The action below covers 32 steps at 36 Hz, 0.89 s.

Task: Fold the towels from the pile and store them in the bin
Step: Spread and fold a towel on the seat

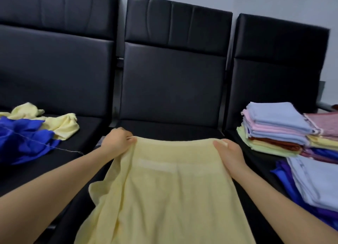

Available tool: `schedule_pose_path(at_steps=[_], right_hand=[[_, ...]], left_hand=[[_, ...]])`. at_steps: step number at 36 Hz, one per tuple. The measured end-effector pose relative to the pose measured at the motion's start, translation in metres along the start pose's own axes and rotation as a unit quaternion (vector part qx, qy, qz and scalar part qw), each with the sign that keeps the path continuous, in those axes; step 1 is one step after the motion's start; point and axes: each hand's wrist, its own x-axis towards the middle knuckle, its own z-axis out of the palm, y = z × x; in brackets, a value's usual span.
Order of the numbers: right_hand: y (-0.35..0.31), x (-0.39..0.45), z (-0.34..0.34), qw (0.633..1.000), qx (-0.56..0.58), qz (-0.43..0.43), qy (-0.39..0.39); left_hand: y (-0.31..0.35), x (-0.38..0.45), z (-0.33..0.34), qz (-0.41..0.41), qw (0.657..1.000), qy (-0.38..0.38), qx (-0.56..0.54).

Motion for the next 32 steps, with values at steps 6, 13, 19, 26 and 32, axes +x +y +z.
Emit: schedule_pose_path(at_steps=[6, 13, 19, 26, 32], right_hand=[[0.012, 0.035, 0.024, 0.979, -0.188, -0.078, 0.028], [0.028, 0.039, 0.033, 0.939, -0.333, -0.077, -0.033], [0.027, 0.027, 0.024, 0.941, -0.334, -0.061, 0.004], [0.029, 0.023, 0.009, 0.954, -0.298, -0.033, -0.005], [0.036, 0.023, 0.008, 0.936, -0.350, -0.042, -0.018]], left_hand=[[-0.008, 0.005, 0.009, -0.010, 1.000, -0.016, 0.004], [-0.015, 0.006, 0.009, -0.027, 0.999, -0.014, 0.027], [-0.014, 0.005, 0.006, -0.038, 0.997, -0.065, -0.003], [-0.011, 0.005, -0.001, -0.029, 0.995, -0.098, -0.014], [-0.001, -0.003, -0.001, -0.029, 0.993, -0.111, -0.016]])
